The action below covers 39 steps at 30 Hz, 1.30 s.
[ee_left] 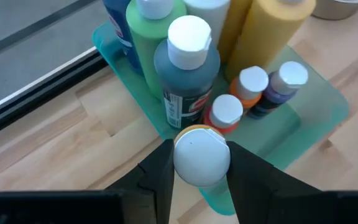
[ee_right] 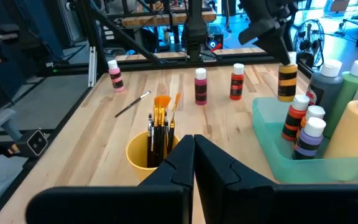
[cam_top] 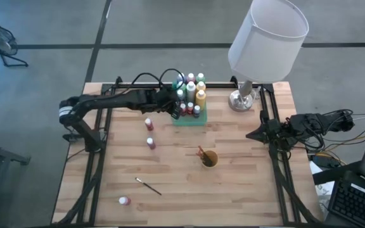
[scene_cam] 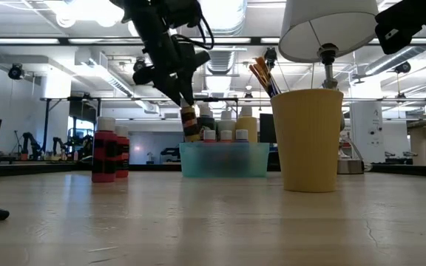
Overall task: Pick & Place Paint Supplies
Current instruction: Put the dark yellow paint bottle into the green bin
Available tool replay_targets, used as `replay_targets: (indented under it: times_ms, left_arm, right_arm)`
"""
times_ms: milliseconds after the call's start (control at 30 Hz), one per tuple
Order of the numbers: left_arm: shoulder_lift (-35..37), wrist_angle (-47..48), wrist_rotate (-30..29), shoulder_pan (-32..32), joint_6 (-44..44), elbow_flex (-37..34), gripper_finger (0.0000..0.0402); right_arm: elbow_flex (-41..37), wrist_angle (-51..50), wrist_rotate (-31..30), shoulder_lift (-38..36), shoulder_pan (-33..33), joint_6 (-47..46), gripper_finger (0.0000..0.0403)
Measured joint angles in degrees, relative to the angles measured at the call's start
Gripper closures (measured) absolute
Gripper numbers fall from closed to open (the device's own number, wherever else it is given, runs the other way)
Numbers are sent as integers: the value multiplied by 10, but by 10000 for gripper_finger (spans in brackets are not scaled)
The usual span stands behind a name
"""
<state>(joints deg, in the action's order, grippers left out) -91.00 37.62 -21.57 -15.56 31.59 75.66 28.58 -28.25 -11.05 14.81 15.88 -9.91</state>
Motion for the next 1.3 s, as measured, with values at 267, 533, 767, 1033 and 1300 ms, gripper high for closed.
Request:
replay_targets:
  times_ms: [267, 533, 767, 1033, 1300]
  left_arm:
    - [-26, -12, 1, -3, 0, 0, 275]
    - [-63, -23, -7, -5, -8, 0, 275]
    - [-87, -48, -10, -5, -10, 0, 275]
    - [-118, -61, -18, -5, -11, 0, 275]
    - [-122, -76, -18, -5, -35, 0, 252]
  right_arm:
    - [0, 0, 0, 0, 0, 0, 394]
    - [0, 0, 0, 0, 0, 0, 394]
    - [0, 0, 0, 0, 0, 0, 394]
    - [0, 0, 0, 0, 0, 0, 394]
    - [0, -1, 0, 0, 0, 0, 394]
